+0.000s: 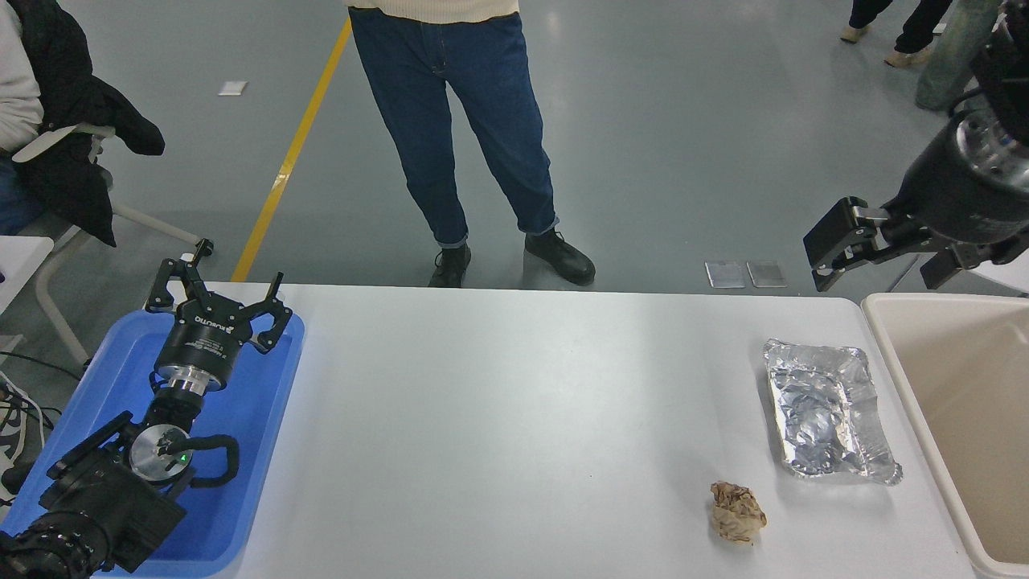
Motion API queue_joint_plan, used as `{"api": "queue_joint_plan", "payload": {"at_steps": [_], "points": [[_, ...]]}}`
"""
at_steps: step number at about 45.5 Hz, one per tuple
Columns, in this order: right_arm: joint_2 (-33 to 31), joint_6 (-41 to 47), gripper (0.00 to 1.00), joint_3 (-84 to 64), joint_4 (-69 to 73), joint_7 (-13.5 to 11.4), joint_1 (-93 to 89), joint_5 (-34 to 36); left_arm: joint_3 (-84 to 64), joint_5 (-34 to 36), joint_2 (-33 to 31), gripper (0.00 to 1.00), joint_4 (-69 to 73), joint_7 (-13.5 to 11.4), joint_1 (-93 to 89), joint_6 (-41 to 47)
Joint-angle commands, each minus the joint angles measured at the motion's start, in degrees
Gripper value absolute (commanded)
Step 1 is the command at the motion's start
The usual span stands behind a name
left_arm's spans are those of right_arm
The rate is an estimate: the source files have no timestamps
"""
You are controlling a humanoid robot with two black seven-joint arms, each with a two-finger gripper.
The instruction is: Pick up foil plate and place in dustbin
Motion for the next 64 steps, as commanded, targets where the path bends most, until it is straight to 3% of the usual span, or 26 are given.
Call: {"api": "queue_joint_plan", "payload": {"at_steps": [1, 64], "points": [[0.13, 0.0, 1.0, 0.03, -0.13, 0.0, 0.27, 0.03, 0.0, 0.11, 0.01, 1.0, -0.02, -0.25, -0.01, 0.0], [-0.49, 0.0, 1.0, 0.03, -0.21, 0.0, 1.77, -0.06, 0.0, 0.11, 0.01, 1.0, -0.02, -0.17, 0.08, 0.0]]}}
